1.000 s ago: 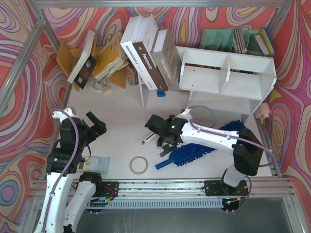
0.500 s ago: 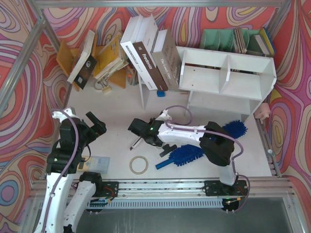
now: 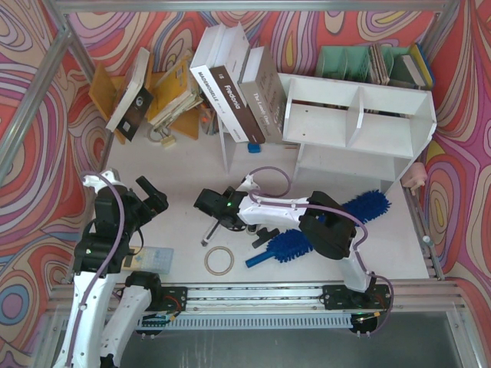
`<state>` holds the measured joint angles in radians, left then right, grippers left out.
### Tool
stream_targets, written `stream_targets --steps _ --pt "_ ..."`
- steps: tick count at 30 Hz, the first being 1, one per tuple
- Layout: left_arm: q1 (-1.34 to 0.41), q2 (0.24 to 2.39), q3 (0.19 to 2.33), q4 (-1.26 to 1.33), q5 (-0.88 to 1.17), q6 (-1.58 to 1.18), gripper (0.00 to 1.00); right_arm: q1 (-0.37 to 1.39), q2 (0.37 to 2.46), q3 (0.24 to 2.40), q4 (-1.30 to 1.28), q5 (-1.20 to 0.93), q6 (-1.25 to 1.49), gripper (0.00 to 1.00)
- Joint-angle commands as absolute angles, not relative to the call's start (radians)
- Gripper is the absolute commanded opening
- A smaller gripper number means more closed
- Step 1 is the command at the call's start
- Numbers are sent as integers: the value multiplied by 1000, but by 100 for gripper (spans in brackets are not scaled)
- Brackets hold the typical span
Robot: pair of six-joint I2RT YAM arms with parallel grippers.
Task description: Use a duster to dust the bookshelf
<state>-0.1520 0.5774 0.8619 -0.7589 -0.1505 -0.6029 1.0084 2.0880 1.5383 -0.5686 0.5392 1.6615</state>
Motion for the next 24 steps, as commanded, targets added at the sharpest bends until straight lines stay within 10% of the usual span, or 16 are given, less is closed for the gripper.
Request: stream_targets --steps 1,24 --pt "-152 585 845 -758 -147 -607 98 1016 2044 1556 -594 597 1618 58" --pt "-143 657 852 -732 -129 -611 98 1063 1579 1267 -1203 832 1930 75"
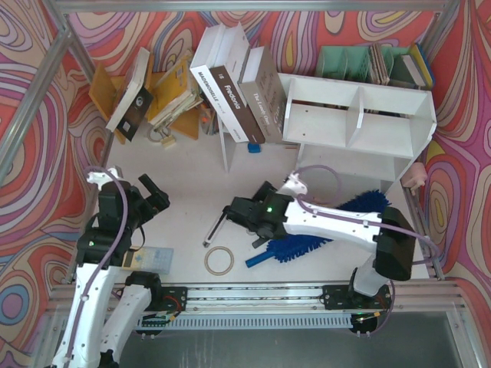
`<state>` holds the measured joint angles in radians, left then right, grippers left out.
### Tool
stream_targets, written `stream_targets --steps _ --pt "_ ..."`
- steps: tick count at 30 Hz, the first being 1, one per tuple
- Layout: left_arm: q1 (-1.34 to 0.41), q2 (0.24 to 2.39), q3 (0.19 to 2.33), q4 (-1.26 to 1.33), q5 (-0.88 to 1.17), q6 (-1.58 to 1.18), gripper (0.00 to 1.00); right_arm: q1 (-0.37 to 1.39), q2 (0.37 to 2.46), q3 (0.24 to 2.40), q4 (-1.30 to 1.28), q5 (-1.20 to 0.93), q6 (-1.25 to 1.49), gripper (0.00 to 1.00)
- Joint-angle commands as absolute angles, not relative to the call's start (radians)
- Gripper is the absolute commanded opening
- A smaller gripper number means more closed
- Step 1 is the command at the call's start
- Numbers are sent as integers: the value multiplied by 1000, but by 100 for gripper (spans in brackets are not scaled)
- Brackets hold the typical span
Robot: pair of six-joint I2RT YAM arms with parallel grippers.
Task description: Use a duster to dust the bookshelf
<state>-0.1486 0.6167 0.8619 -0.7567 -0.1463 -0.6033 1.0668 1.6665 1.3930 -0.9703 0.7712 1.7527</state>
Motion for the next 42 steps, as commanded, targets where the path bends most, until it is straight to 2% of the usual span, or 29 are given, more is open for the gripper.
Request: stream_targets --steps 1,7,12,17,26,32,42 --pt "-143 673 858 -733 -126 -609 98 1060 1545 1223 -1203 836 1937 75" --pt "-189 734 892 -732 -164 -637 98 971 1374 1017 -1112 757 1828 75" --pt "-442 813 963 -729 -391 -641 98 899 1285 881 -1059 704 1807 76" --pt "-672 932 1041 -721 -566 -640 98 760 1234 790 -926 608 1661 76" --pt "-872 1090 1082 -608 -557 -614 98 653 1197 677 -792 547 1549 76" --pt "-916 1134 1083 -569 -522 -611 98 554 1190 601 -635 451 1449 74" --pt "-929 1181 1095 -548 -468 -643 98 503 1236 574 -584 437 1442 68"
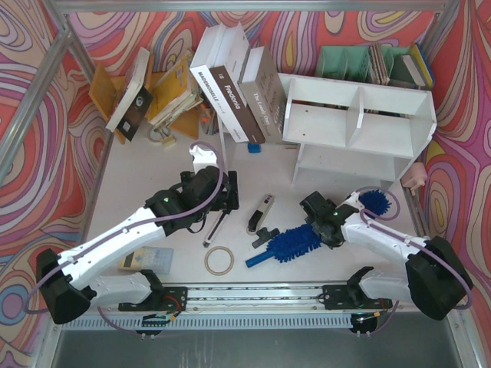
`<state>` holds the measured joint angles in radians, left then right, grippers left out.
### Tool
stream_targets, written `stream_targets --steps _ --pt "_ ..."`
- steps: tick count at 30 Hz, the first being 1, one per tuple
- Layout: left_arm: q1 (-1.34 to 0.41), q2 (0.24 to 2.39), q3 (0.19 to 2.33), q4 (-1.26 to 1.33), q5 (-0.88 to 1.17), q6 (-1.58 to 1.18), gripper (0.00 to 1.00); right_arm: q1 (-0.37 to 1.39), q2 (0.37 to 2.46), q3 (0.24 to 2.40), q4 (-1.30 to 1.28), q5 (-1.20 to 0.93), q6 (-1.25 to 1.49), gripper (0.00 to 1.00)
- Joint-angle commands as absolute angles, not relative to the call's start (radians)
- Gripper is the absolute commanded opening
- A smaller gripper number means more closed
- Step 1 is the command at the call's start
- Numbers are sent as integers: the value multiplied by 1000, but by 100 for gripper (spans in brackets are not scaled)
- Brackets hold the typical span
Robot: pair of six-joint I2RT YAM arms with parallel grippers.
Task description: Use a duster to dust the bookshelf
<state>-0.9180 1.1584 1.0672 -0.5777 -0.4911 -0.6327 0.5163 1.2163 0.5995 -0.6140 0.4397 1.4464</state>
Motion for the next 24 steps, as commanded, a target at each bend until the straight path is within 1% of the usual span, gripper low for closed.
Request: stream_targets --steps 1,6,9,12,18,24 --pt "-931 1186 1097 -548 -467 -641 98 501 1241 570 -582 438 1451 66" --pt "-947 1214 1112 -556 -466 -629 98 495 1246 551 -593 454 1508 52" --pt "-959 1223 1121 -564 -472 -619 98 495 1210 541 -623 470 1542 37" --pt "-964 1228 1128 -574 -470 -609 98 494 1154 529 -632 495 1553 28" --pt "-999 1263 1154 -581 -475 -565 98 494 1098 556 -693 532 1577 23" --pt "-1063 1333 1206 -584 -476 -491 98 494 1011 564 -734 555 1615 14"
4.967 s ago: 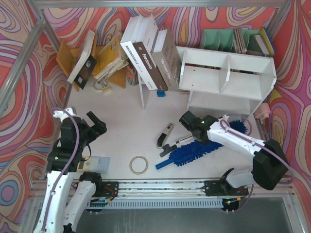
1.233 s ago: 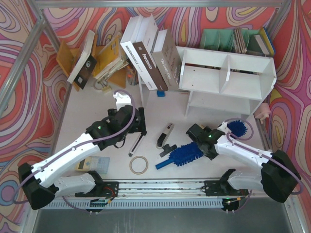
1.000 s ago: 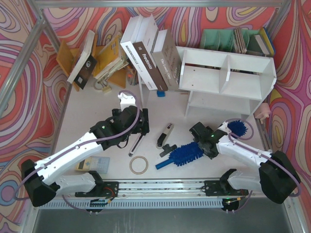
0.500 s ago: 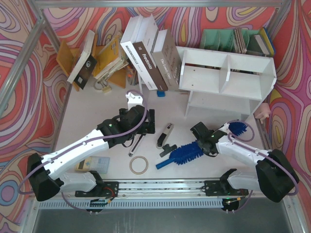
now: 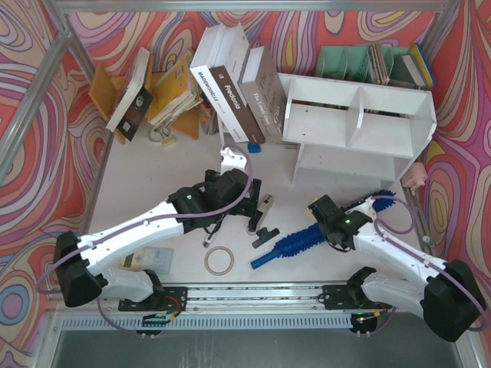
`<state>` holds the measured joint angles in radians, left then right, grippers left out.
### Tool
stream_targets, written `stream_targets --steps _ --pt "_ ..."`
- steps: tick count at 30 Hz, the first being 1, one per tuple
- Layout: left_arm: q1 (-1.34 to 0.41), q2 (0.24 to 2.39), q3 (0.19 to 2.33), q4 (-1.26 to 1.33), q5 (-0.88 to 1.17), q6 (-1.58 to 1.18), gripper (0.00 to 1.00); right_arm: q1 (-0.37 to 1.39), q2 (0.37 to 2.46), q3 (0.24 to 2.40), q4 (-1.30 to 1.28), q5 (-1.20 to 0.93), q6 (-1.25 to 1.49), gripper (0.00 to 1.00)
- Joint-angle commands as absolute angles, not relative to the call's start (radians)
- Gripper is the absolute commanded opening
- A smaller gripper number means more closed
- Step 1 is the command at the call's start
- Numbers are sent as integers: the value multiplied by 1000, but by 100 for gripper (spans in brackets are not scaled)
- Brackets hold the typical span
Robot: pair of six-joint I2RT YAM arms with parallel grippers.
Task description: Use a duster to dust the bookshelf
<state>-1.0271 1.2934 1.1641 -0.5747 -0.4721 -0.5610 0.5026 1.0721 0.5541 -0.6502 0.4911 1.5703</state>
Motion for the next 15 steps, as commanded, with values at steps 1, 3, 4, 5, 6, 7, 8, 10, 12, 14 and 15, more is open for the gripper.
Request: stream_targets --steps 1,3,4,5,6,7,8,10,12,14,15 --pt "-1074 1347 1216 -586 -472 -475 98 494 995 567 -741 562 1618 13" --pt "-1096 1369 1236 -591 -443 -434 98 494 964 575 -747 575 1610 11" --pt "-1104 1379 1247 -597 -426 -412 98 495 955 578 -748 582 1605 10" --pt "-1110 1387 1256 -599 -414 -389 98 494 945 583 -750 589 1601 10" --pt "-1114 1392 1261 -598 -399 -370 98 494 938 586 -752 592 1600 9" --pt "-1118 1395 1262 -593 -380 -351 98 495 931 592 -753 595 1601 9" --pt "-1121 1397 1258 -582 -366 -337 98 495 924 599 -756 594 1606 8" --pt "-1126 1396 1243 -549 -335 -312 98 494 914 613 -765 588 1621 6" --pt "-1133 1394 1220 -506 -290 -290 98 494 901 627 -774 583 1632 5" --pt "-1149 1387 1184 -439 -286 -271 98 495 887 642 -784 586 1633 5" --pt "-1156 1381 1166 -412 -276 -261 98 494 877 650 -788 590 1629 4"
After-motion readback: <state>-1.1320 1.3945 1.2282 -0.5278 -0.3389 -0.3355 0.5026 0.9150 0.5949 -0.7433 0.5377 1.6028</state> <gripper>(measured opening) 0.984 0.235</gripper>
